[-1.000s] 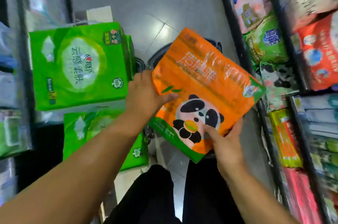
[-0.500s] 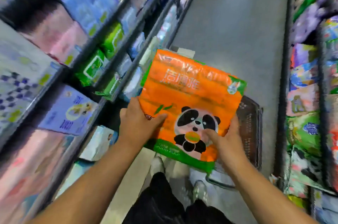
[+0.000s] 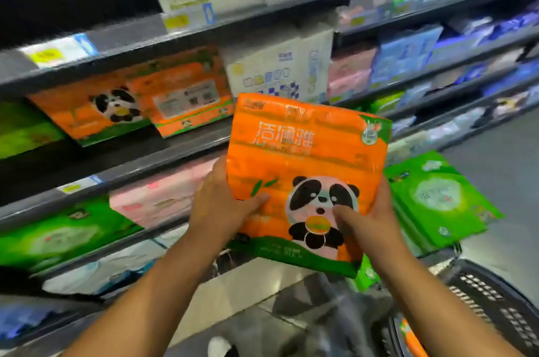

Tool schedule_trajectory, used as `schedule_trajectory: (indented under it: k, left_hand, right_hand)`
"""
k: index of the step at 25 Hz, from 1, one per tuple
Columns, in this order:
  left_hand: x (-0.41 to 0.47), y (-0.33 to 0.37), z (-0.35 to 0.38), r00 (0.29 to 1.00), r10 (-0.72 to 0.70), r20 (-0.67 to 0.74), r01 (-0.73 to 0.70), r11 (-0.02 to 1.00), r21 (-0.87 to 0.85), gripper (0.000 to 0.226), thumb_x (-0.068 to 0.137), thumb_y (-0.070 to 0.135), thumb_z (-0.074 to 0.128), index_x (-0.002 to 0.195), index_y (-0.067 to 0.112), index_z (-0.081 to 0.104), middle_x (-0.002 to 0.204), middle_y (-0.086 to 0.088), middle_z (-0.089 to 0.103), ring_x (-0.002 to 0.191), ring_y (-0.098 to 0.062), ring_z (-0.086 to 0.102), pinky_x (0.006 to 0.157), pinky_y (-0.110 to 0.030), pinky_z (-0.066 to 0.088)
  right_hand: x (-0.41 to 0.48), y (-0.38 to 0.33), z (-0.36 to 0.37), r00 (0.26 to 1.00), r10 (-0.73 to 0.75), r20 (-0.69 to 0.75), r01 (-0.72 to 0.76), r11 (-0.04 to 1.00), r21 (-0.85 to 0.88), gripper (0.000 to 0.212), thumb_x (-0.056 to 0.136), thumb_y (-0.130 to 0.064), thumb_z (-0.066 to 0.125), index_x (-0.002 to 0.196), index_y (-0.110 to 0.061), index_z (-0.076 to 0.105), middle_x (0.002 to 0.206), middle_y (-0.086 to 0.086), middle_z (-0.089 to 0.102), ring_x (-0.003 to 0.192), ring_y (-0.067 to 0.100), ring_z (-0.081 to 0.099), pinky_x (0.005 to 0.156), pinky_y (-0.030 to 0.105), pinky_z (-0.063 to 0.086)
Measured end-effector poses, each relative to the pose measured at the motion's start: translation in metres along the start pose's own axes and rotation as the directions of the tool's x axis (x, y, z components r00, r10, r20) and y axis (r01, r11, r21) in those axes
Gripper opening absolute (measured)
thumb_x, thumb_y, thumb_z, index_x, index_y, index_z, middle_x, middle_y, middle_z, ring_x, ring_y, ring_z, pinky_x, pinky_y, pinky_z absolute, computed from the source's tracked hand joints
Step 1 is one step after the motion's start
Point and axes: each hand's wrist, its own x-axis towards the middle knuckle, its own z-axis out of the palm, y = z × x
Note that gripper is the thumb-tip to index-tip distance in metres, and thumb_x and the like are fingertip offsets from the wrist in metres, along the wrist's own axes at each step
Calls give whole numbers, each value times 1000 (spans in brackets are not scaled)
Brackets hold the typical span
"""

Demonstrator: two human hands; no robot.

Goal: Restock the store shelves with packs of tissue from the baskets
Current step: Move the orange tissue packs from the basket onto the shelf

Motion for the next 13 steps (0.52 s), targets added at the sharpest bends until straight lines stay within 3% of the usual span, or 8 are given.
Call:
schedule_trajectory:
  k: [3,6,10,13]
  left_hand:
    - [4,-61,-73,988,-123,-92,123,992,-11,83,54,62,79,122,38,37,119,0,60,107,-26,57,88,-47,49]
    - [8,-113,-135,968,-185,-169,190,982,19,75,61,59,79,119,33,39,116,0,60,106,-27,58,84,-43,50]
    - [17,-179,-213,947,-232,-223,248,968,44,79,65,57,78,124,33,32,118,1,60,108,-24,59,82,-39,50]
    - [17,-211,-247,947,-243,-209,257,965,46,91,65,59,78,134,36,24,125,4,57,111,-23,58,86,-40,50]
  right_hand:
    - [-3,-34,86,988,-53,142,53,999,-2,75,72,-9,77,121,-42,32,110,-3,60,93,6,60,72,23,50]
    - [-10,-60,164,973,-89,214,93,996,-8,71,78,-5,75,119,-39,27,101,-15,55,83,-8,52,63,11,41]
    - [-23,-82,264,945,-72,318,80,997,-12,69,77,-19,78,124,-34,30,108,-12,57,95,8,59,82,32,47]
    - [-31,-97,309,937,-29,348,37,999,-17,66,79,-22,77,122,-34,29,106,-13,54,105,18,57,85,35,45]
